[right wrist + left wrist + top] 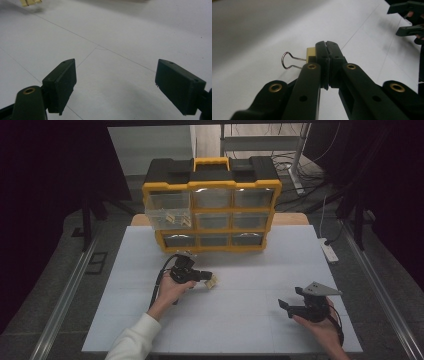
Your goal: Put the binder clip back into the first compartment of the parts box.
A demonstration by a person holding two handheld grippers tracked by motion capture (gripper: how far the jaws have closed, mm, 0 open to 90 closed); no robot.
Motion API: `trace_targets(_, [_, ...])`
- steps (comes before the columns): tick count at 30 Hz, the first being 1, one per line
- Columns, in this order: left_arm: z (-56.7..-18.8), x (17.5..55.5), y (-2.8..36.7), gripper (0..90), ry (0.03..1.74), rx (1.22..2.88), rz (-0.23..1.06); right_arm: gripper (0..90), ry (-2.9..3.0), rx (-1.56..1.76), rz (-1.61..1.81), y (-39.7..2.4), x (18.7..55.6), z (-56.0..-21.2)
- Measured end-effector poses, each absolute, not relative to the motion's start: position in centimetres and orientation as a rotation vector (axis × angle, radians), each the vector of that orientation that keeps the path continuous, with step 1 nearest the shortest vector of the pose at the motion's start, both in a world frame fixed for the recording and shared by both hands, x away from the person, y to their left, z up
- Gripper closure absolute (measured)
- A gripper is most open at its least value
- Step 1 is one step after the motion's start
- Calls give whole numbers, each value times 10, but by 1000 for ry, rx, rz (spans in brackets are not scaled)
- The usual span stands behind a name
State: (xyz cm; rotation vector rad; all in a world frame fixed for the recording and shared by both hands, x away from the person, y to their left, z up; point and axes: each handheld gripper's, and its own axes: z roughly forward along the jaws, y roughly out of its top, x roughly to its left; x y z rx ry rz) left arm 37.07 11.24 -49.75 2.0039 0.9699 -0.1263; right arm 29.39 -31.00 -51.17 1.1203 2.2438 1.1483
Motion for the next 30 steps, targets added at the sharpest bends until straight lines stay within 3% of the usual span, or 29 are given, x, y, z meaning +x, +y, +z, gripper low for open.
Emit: trace_targets(30, [-422,334,136,883,834,1792,4,175,2246,1120,1146,-310,294,-512])
